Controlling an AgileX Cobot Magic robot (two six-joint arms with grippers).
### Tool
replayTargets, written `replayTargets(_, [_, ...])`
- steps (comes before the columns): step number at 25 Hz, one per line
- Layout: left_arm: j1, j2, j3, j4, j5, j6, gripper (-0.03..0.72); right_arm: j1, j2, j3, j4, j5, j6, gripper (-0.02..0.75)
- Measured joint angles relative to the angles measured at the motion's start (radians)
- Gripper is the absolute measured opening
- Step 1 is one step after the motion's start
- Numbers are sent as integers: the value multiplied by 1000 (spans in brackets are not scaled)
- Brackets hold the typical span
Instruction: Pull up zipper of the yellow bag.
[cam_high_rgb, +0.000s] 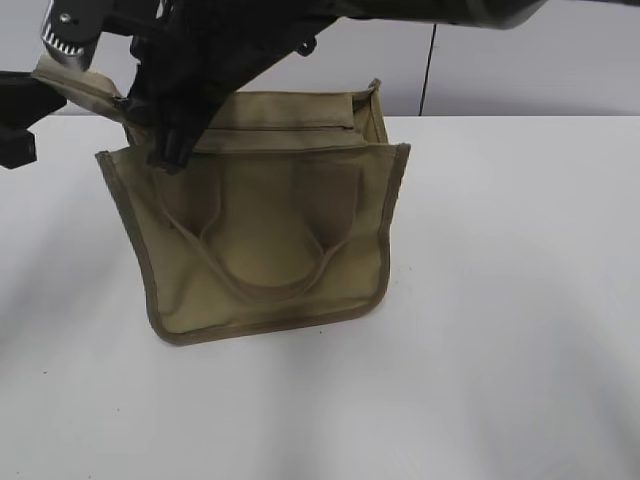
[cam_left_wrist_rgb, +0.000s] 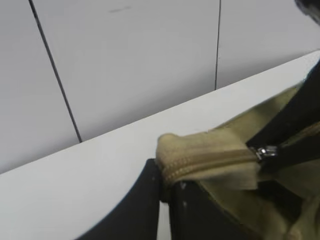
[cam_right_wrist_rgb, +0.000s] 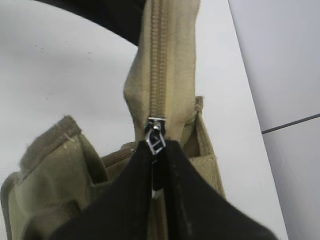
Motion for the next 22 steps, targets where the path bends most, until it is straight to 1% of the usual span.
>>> replayTargets(4, [0, 0, 0, -4, 38, 0, 6, 0, -6, 0, -19, 35, -1, 35])
replayTargets(18, [-4, 0, 0, -16, 30, 0, 6, 4, -34, -8, -85, 110, 6, 27])
replayTargets(22, [-7, 0, 1, -5, 23, 1, 6, 7, -35, -9, -132, 141, 18, 18])
